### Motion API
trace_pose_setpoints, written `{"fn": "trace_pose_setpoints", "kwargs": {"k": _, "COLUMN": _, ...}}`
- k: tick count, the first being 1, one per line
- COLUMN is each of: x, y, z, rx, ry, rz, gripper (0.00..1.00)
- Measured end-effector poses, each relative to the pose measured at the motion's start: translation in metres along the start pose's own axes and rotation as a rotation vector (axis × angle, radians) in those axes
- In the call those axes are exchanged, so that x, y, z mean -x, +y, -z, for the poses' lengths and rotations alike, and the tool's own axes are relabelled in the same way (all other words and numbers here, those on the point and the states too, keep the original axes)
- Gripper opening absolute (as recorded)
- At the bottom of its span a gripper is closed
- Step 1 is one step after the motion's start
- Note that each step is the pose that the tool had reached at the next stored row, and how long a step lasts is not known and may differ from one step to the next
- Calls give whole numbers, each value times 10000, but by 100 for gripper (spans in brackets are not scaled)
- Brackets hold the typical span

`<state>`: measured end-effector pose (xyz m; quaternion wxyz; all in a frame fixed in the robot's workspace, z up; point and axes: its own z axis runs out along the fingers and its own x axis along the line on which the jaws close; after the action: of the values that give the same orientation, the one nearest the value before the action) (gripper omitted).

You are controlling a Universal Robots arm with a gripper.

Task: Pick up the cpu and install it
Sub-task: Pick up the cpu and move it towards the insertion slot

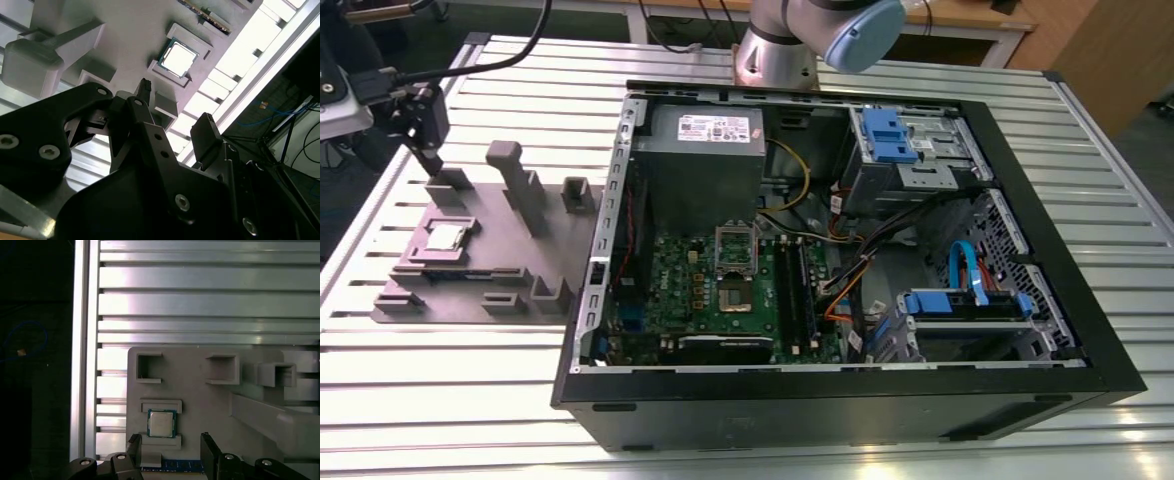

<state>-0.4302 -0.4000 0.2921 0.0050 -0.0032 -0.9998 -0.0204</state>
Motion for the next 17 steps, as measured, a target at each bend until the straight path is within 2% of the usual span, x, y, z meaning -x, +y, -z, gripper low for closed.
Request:
{"fn": "trace_pose_setpoints", "kwargs": {"k": 9, "x": 0, "y": -1, "z": -28, "rx": 1, "ry": -2, "rz": 1, "gripper": 59}}
{"fn": "trace_pose_setpoints", "kwargs": {"k": 17, "x": 3, "y": -7, "z": -109, "rx": 1, "ry": 4, "rz": 0, "gripper": 59}}
